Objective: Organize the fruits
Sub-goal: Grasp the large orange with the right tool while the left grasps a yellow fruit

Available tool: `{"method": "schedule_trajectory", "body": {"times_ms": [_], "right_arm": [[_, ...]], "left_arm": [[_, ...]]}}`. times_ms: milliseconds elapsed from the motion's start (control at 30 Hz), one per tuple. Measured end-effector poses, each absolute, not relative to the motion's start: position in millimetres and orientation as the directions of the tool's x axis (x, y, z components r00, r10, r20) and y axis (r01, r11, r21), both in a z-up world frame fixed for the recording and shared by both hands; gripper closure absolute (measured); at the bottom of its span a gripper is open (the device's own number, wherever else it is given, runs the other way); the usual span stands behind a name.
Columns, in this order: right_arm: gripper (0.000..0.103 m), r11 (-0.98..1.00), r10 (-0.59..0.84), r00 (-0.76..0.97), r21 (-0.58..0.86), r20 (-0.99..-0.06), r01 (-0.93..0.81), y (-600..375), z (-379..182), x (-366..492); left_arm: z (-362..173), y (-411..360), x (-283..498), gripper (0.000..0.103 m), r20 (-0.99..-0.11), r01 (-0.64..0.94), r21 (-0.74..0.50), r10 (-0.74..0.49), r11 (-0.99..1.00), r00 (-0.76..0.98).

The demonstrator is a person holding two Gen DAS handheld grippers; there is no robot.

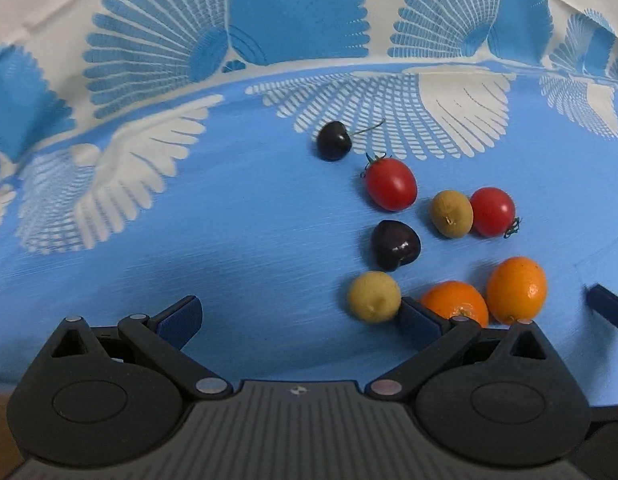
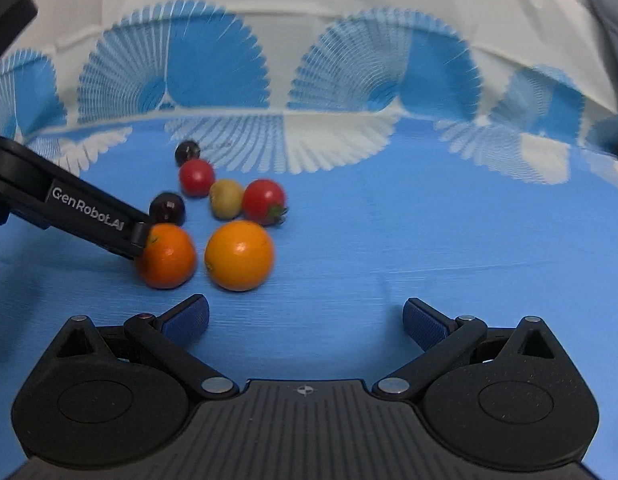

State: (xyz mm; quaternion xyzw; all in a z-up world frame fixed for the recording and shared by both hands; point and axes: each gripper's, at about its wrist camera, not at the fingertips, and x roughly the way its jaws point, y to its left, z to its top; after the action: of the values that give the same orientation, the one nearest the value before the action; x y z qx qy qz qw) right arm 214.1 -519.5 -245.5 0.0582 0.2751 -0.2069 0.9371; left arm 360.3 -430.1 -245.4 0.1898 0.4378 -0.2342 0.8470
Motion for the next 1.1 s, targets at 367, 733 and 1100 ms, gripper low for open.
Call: {"method": "schedule_trajectory", "body": {"times_ms": [367,733,1100], "right_arm": [[0.021,0.918,-0.342,0.793,0.0,-0.504,0.396,-519.7,-241.9,220.7],[0.063,0.925,-0.305,0.791,0.033,-0.531,0.379,-517.4,-232.4,194.9],[0.062,0.925,-0.314,0.801,0.026,-0.51,0.379,-518.4,-244.0,188.6]], "left_arm": [[-238.2,-419.4,354.7,0.022,-0.866,0.596,0.047,-0.264,0.802,0.424],[-223.4,-407.2,334.2,0.1,-0.825,0.62,0.013,-0.342,0.785,0.45],[-231.4,-408.2,364.3,0.076,-0.828,0.564,-0.076,-0.367,0.822,0.424]]}}
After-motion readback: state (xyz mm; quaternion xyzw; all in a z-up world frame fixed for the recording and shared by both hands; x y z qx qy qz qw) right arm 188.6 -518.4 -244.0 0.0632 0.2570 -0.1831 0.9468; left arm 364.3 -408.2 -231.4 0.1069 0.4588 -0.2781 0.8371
